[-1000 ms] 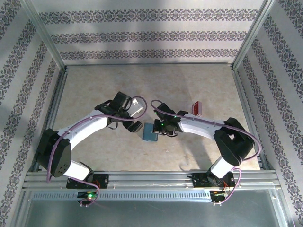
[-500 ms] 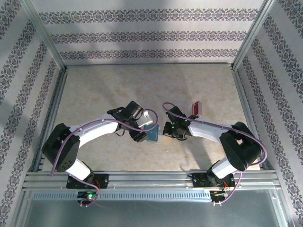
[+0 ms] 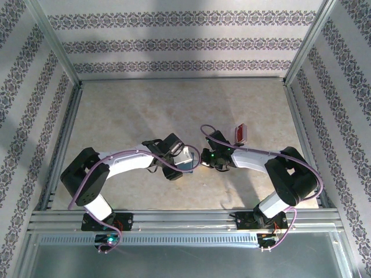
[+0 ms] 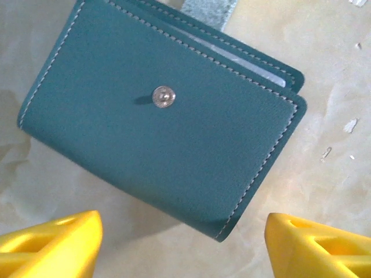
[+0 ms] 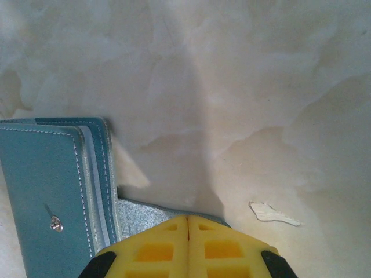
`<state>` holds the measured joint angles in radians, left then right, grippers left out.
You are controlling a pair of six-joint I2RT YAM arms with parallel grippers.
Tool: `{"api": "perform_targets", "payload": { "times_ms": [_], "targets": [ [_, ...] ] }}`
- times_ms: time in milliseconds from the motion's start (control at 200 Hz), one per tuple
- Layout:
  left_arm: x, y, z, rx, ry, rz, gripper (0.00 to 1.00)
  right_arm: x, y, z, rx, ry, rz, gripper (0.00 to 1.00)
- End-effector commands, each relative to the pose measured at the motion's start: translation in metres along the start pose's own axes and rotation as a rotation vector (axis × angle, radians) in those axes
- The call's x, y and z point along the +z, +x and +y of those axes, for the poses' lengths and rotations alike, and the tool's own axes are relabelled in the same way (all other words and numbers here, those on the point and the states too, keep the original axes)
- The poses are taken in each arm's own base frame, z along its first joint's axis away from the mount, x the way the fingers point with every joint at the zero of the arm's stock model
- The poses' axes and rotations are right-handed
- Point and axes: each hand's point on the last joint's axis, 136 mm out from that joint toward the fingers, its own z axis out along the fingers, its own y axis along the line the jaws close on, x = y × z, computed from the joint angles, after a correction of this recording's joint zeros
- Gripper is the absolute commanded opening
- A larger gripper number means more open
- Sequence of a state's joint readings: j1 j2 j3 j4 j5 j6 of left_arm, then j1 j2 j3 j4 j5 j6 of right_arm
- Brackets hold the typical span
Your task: Put the credit cards into the card holder
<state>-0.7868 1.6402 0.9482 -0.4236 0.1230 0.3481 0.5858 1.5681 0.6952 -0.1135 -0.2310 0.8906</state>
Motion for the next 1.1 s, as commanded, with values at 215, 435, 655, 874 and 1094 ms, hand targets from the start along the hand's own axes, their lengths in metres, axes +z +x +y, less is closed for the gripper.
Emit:
{"api": "perform_targets", "payload": {
  "times_ms": [215,435,655,874,1094],
  "targets": [
    [0.008,-0.003,0.006,0.047,-0.069,0.004,0.46,0.005,0.019,-0.031,0.039,0.061,0.036,0.00],
    [0.012,-0.001,0.012,0.058,-0.109,-0.001,0.28,0.003,0.021,-0.034,0.038,0.063,0.032,0.00],
    [0.009,-0.003,0.014,0.062,-0.119,-0.012,0.01,0.003,0.022,-0.037,0.038,0.070,0.033,0.00],
    [0.004,-0.007,0.017,0.018,-0.113,-0.036,0.00,0.001,0.021,-0.030,0.030,0.044,0.027,0.00],
    [-0.017,-0.016,0.009,0.156,-0.055,-0.037,0.43,-0.002,0.017,-0.027,0.019,0.054,0.021,0.00]
  ]
}}
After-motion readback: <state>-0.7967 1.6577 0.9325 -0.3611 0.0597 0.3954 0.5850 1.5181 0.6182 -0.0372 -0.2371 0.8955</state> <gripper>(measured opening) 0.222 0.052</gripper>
